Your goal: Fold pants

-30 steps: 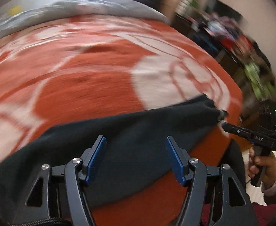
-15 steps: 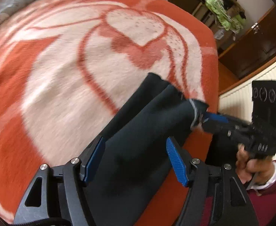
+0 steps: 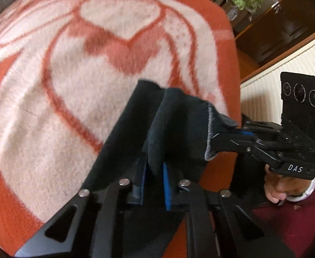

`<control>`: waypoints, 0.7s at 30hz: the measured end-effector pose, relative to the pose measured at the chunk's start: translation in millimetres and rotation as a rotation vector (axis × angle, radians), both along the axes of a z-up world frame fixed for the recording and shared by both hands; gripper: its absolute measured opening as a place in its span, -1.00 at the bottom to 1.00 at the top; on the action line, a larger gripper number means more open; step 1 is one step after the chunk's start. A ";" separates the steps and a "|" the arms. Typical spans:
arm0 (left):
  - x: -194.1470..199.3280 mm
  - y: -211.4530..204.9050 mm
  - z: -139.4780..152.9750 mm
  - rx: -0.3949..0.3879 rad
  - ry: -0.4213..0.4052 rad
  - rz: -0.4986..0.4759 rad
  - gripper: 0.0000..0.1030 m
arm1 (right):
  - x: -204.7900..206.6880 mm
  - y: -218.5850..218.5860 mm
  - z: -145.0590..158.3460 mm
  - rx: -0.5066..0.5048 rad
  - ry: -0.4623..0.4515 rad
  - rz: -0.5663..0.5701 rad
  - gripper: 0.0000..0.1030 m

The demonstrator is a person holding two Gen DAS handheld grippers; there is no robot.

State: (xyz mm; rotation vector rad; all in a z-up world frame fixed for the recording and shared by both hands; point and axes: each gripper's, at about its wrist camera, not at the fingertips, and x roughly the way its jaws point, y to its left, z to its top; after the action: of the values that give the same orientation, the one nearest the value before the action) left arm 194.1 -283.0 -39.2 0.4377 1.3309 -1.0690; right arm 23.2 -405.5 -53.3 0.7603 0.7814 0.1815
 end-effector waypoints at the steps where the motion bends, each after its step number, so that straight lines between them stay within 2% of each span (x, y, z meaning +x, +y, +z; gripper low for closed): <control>1: 0.0 0.1 7.5 -0.010 -0.022 0.002 -0.85 | 1.2 -0.4 6.6 -0.011 -0.019 0.001 -0.83; 5: 5.3 2.3 31.7 -0.054 -0.079 0.034 -0.86 | 6.9 -7.2 37.6 -0.041 -0.111 -0.006 -0.84; 7: 8.9 0.9 34.9 -0.045 -0.109 0.046 -0.86 | 10.7 -8.1 40.7 -0.076 -0.114 -0.009 -0.84; 8: 10.7 -0.6 31.6 -0.033 -0.114 0.054 -0.86 | 12.4 -9.6 37.4 -0.083 -0.107 -0.013 -0.84; 11: 7.8 -6.1 13.8 0.014 -0.107 0.049 -0.84 | 18.4 -14.9 16.4 -0.072 -0.007 -0.025 -0.85; 13: 2.8 -11.9 6.9 0.050 -0.152 0.042 -0.62 | 14.6 -14.6 7.3 -0.067 0.039 -0.018 -0.79; 14: 1.1 -10.9 7.2 0.062 -0.178 0.048 -0.60 | 12.2 -14.5 5.6 -0.068 0.052 -0.016 -0.78; 15: 1.4 -7.9 9.3 0.063 -0.193 0.062 -0.46 | 7.8 -16.0 4.3 -0.072 0.067 -0.023 -0.78; 17: 4.0 0.6 16.0 0.045 -0.206 0.104 -0.15 | 0.0 -17.5 4.5 -0.067 0.068 -0.032 -0.69; 18: 5.7 5.5 20.1 0.030 -0.212 0.133 0.07 | -4.5 -18.8 5.1 -0.065 0.067 -0.041 -0.53; 19: 7.3 10.8 25.4 0.007 -0.221 0.162 0.09 | -9.3 -19.9 5.4 -0.056 0.068 -0.053 -0.24; 21: 10.0 26.9 39.8 -0.067 -0.231 0.235 0.11 | -17.4 -20.8 6.3 -0.029 0.049 -0.064 0.05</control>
State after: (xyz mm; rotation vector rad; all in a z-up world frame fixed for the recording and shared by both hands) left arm 204.0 -256.1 0.6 0.3342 1.1084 -0.8379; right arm 5.8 -426.3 -47.0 0.7633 0.8035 0.0938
